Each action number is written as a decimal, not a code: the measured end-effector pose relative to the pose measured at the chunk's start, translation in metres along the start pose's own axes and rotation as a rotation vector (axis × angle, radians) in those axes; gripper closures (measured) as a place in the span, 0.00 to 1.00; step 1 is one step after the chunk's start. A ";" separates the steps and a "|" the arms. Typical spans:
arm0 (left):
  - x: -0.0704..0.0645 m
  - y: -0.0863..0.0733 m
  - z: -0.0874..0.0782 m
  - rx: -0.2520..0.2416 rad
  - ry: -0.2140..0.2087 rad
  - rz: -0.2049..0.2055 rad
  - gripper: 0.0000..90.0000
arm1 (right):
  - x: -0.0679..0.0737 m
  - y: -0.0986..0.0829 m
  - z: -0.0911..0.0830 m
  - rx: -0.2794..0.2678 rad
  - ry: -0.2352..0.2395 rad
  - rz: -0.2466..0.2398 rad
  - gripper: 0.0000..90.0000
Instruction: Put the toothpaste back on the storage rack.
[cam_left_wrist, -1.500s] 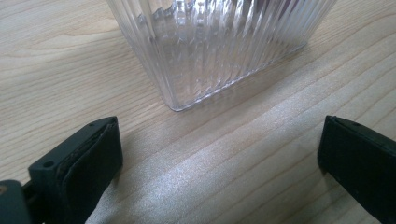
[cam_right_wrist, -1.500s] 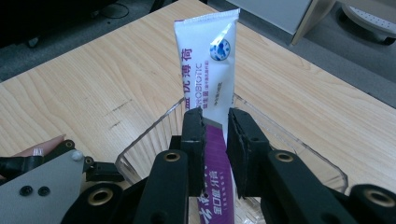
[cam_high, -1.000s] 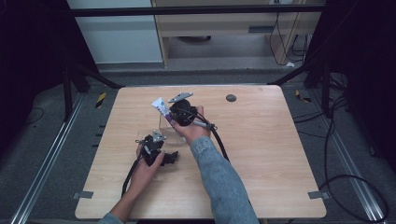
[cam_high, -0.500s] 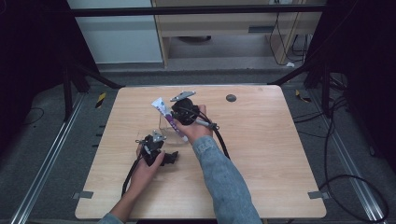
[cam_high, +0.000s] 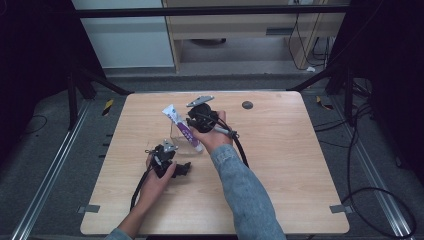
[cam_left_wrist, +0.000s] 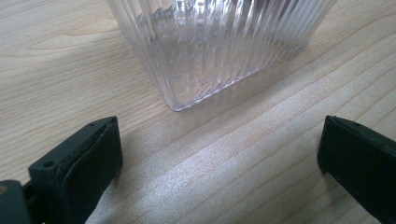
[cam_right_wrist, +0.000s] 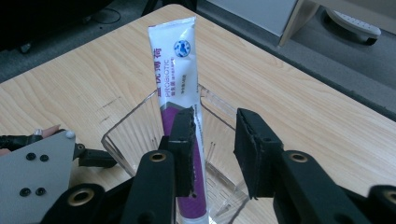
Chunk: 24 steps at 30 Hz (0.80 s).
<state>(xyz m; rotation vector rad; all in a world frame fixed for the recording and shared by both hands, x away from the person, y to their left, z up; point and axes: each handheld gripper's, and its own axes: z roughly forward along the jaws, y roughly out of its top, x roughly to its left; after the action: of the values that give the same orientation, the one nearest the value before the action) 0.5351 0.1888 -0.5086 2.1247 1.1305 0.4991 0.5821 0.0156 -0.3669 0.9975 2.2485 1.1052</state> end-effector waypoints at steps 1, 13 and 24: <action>0.000 0.000 0.000 0.000 0.000 0.000 0.00 | -0.001 0.000 -0.001 0.000 -0.002 0.001 0.72; 0.000 0.000 0.000 0.000 0.000 -0.001 0.00 | -0.011 -0.001 -0.012 0.023 -0.010 0.035 0.52; 0.000 0.000 0.000 0.000 0.000 -0.001 0.00 | -0.028 -0.012 -0.020 0.024 -0.047 0.047 0.36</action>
<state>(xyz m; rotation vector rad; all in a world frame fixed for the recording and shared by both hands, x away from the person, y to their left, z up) 0.5351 0.1888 -0.5086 2.1246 1.1312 0.4986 0.5822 -0.0205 -0.3628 1.0801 2.2169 1.0657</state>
